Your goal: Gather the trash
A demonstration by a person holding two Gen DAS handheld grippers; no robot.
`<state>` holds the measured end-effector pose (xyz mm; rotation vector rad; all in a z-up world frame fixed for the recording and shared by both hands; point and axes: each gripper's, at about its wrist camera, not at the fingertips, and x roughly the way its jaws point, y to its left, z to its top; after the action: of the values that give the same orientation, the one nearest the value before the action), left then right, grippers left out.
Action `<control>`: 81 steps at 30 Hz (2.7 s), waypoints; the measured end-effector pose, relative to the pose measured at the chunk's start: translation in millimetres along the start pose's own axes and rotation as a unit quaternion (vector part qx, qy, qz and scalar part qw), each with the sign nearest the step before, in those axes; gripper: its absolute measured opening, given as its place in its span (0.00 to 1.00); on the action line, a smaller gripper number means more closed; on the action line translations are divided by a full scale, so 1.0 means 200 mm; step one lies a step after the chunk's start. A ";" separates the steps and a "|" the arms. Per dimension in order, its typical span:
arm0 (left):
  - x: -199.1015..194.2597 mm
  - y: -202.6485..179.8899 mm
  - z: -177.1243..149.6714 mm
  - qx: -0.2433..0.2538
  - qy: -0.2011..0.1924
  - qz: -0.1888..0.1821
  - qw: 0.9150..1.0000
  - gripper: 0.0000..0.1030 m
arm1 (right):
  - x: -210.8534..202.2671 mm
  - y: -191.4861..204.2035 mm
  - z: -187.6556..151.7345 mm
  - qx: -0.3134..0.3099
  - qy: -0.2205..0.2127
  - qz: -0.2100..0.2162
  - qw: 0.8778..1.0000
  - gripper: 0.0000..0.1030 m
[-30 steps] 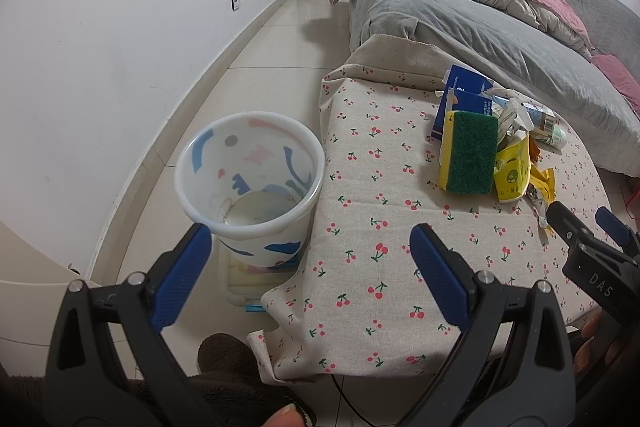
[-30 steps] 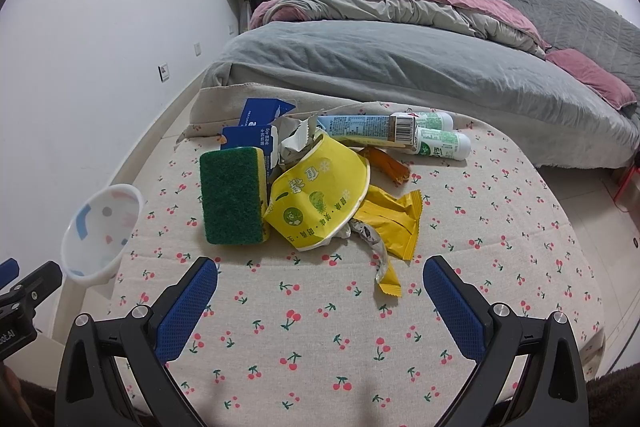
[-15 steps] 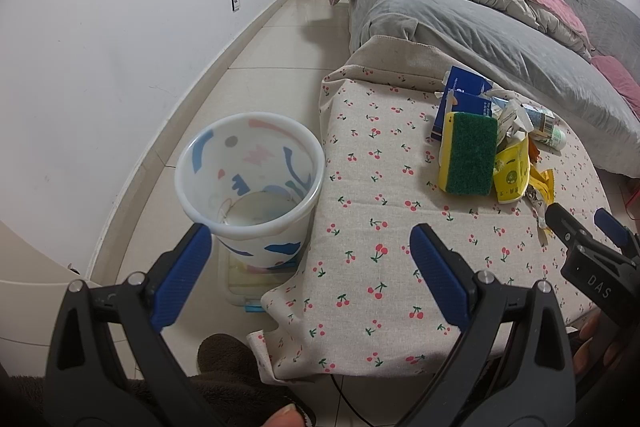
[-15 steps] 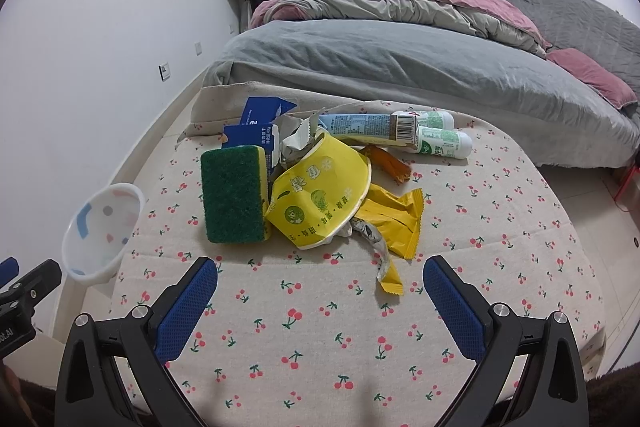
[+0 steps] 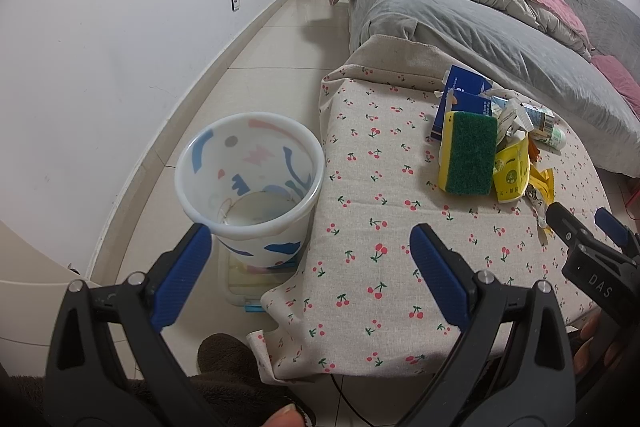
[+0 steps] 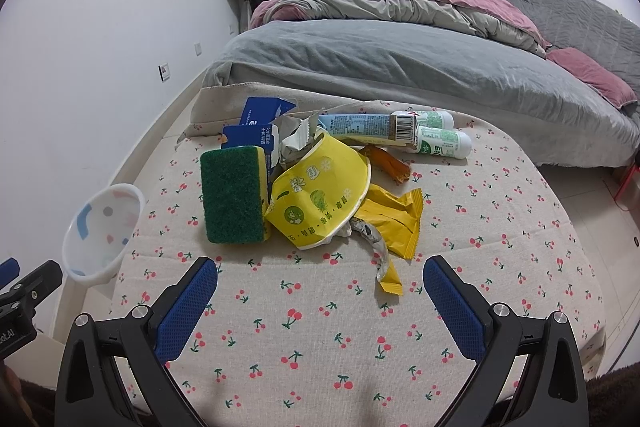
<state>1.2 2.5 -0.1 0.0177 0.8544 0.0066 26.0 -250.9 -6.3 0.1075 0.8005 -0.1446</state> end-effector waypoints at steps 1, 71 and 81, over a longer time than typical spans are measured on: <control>0.00 0.00 0.00 0.000 0.000 0.000 1.000 0.96 | 0.00 0.00 0.00 0.000 0.000 0.000 1.000 1.00; 0.53 -0.45 0.45 -0.024 0.119 -0.247 0.961 0.27 | 0.94 -0.76 0.64 0.224 0.212 0.155 0.939 0.75; 0.60 -0.50 0.42 -0.016 0.142 -0.241 0.960 0.72 | 0.90 -0.84 0.63 0.253 0.198 0.189 0.928 0.15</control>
<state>143.2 -97.6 -36.9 -0.2279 1.1275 -0.4446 209.1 -451.6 -55.6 0.7965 1.1143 0.0442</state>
